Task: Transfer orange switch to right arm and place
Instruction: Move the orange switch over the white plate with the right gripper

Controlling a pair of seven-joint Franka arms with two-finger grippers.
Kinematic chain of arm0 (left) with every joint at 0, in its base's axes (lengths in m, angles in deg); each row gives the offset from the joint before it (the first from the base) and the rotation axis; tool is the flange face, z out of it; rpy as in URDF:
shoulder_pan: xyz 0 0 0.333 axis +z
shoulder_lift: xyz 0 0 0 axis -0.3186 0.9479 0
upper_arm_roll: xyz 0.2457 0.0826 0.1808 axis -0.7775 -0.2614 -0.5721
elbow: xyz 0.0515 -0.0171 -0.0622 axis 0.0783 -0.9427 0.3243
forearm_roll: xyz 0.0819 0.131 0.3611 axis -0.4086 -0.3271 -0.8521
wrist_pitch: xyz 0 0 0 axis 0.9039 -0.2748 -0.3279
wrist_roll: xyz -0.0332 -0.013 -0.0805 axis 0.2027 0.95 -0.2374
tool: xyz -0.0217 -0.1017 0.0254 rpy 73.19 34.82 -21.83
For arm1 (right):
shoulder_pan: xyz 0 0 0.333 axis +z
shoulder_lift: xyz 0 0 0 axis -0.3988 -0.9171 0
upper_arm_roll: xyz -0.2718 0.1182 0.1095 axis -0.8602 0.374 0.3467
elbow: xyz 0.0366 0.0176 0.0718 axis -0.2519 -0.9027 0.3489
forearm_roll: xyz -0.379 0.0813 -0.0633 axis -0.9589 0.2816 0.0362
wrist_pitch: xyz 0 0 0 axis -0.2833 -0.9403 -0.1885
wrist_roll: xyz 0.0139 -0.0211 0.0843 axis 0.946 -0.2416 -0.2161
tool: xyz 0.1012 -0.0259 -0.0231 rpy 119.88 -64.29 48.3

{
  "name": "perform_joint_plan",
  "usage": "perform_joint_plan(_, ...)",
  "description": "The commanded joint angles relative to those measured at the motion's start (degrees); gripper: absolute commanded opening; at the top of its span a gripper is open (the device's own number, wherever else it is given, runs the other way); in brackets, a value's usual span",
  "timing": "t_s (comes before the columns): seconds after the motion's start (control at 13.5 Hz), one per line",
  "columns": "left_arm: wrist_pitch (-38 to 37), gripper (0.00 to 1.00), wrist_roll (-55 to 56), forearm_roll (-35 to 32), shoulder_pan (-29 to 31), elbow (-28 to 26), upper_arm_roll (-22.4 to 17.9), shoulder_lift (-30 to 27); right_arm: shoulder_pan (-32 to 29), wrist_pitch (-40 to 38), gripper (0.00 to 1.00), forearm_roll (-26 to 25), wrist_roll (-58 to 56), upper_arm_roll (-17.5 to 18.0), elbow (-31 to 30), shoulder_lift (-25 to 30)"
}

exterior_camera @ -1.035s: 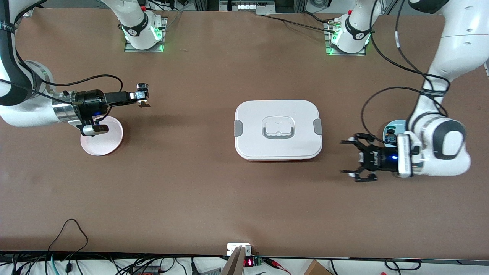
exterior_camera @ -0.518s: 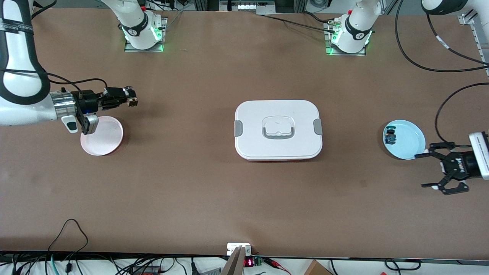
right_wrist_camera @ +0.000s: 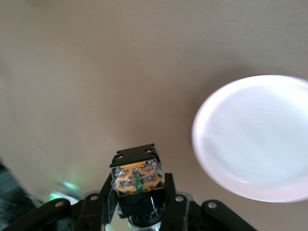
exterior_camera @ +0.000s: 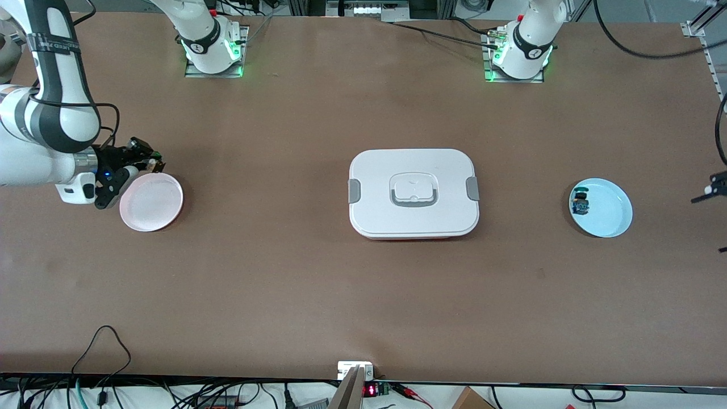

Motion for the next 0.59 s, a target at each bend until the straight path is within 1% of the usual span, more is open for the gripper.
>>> perform_joint_plan(0.0, 0.7, 1.0, 14.3, -9.4, -6.1, -7.6, -0.4, -6.3, -0.6, 7.8, 0.12, -5.3, -9.0, 0.5, -2.4, 0.2)
perform_joint_plan(0.15, -3.1, 1.0, 30.8, -10.7, -8.5, -9.2, -0.4, -7.9, -1.1, 16.1, 0.12, -6.6, -14.8, 0.5, -6.0, 0.1)
perform_joint_plan(0.22, -4.8, 1.0, 37.1, -10.7, -9.3, -9.2, -0.2, -8.1, -1.3, 20.2, 0.12, -7.1, -18.1, 0.5, -7.8, -0.2)
perform_joint_plan(0.37, -6.4, 1.0, 48.0, -11.0, -11.1, -9.4, -0.1, -8.1, -2.0, 27.1, 0.12, -9.3, -22.0, 0.4, -10.8, -0.3)
perform_joint_plan(0.52, -6.7, 1.0, 54.5, -11.0, -12.1, -11.3, 0.0, -9.2, -2.0, 32.2, 0.12, -11.3, -24.7, 0.4, -12.1, -0.8)
